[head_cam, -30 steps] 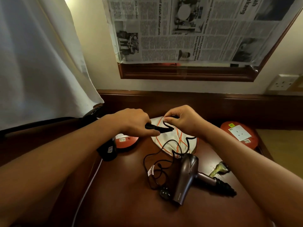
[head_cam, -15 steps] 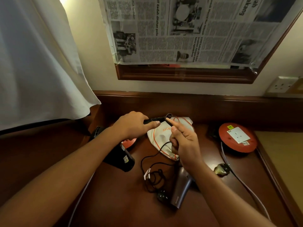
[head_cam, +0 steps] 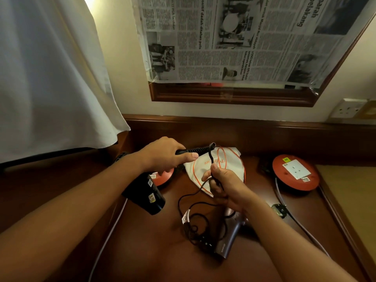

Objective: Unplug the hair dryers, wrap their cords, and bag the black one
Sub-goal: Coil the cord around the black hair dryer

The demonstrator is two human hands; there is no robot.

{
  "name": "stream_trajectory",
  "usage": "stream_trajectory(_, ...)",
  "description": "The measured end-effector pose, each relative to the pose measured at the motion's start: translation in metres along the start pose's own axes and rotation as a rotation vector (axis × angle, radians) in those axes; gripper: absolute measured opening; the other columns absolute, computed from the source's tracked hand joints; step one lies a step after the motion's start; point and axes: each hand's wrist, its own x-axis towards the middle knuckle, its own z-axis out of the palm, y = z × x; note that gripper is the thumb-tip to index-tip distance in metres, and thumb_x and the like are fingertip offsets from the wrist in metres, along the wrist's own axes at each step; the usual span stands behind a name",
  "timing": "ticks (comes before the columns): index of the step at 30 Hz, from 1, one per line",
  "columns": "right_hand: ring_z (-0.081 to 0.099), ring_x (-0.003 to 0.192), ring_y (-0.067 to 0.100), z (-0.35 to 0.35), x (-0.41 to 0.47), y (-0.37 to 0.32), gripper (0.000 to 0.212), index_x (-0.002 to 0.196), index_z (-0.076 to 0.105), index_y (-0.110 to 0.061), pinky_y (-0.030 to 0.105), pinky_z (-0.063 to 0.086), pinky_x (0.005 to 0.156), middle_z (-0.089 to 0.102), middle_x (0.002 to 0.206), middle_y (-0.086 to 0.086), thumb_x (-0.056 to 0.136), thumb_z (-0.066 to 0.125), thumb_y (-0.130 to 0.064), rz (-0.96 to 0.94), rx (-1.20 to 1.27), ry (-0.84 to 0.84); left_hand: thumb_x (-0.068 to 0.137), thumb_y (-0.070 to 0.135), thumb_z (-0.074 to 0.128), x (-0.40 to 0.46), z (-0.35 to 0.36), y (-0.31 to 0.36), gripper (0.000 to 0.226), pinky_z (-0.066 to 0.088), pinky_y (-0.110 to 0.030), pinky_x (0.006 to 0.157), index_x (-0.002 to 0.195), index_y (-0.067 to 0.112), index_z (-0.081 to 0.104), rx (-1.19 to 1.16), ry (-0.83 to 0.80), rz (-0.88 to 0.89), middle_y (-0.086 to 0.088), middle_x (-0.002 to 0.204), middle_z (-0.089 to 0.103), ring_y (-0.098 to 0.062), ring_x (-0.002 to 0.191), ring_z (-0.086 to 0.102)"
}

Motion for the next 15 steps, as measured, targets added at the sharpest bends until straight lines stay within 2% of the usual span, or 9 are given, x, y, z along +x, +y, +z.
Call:
stream_trajectory(4, 0.02, 0.037, 0.007, -0.011, 0.013, -0.009, 0.035, 0.08, 0.055, -0.007, 0.017, 0.023, 0.039, 0.025, 0.046, -0.003, 0.092, 0.046, -0.038, 0.031, 0.031, -0.126, 0.073, 0.075, 0.038, -0.004, -0.011, 0.002, 0.07, 0.048, -0.028, 0.055, 0.083, 0.012, 0.066, 0.031, -0.054, 0.028, -0.004, 0.061, 0.061, -0.013, 0.052, 0.06)
stream_trajectory(7, 0.023, 0.044, 0.006, -0.017, 0.023, -0.022, 0.023, 0.087, 0.055, -0.006, 0.021, 0.024, 0.043, 0.025, 0.053, -0.004, 0.093, 0.046, -0.026, 0.026, 0.019, -0.188, 0.075, 0.074, 0.039, -0.006, -0.019, 0.004, 0.067, 0.046, -0.023, 0.055, 0.088, 0.014, 0.065, 0.089, -0.087, 0.032, 0.001, 0.063, 0.061, -0.01, 0.055, 0.059)
stream_trajectory(10, 0.028, 0.045, 0.007, -0.023, 0.032, -0.038, 0.017, 0.086, 0.057, -0.006, 0.021, 0.031, 0.045, 0.028, 0.052, -0.004, 0.087, 0.053, -0.022, 0.051, -0.098, -0.182, 0.086, 0.064, 0.043, -0.006, -0.025, 0.008, 0.059, 0.044, -0.024, 0.059, 0.105, 0.014, 0.067, 0.214, -0.129, 0.045, 0.007, 0.066, 0.056, -0.006, 0.058, 0.054)
stream_trajectory(13, 0.033, 0.044, 0.008, -0.029, 0.038, -0.059, 0.013, 0.085, 0.059, -0.004, 0.024, 0.034, 0.046, 0.036, 0.049, -0.004, 0.08, 0.06, -0.017, 0.061, -0.257, -0.167, 0.087, 0.066, 0.041, -0.004, -0.028, 0.007, 0.058, 0.041, -0.027, 0.057, 0.104, 0.018, 0.069, 0.367, -0.19, 0.076, 0.001, 0.068, 0.059, -0.009, 0.058, 0.052)
stream_trajectory(15, 0.035, 0.042, 0.009, -0.03, 0.043, -0.072, 0.007, 0.084, 0.061, -0.003, 0.024, 0.034, 0.045, 0.041, 0.049, -0.002, 0.082, 0.062, -0.01, 0.06, -0.371, -0.159, 0.086, 0.07, 0.039, -0.002, -0.027, 0.005, 0.059, 0.04, -0.027, 0.056, 0.105, 0.021, 0.068, 0.478, -0.221, 0.091, 0.002, 0.068, 0.059, -0.01, 0.058, 0.052)
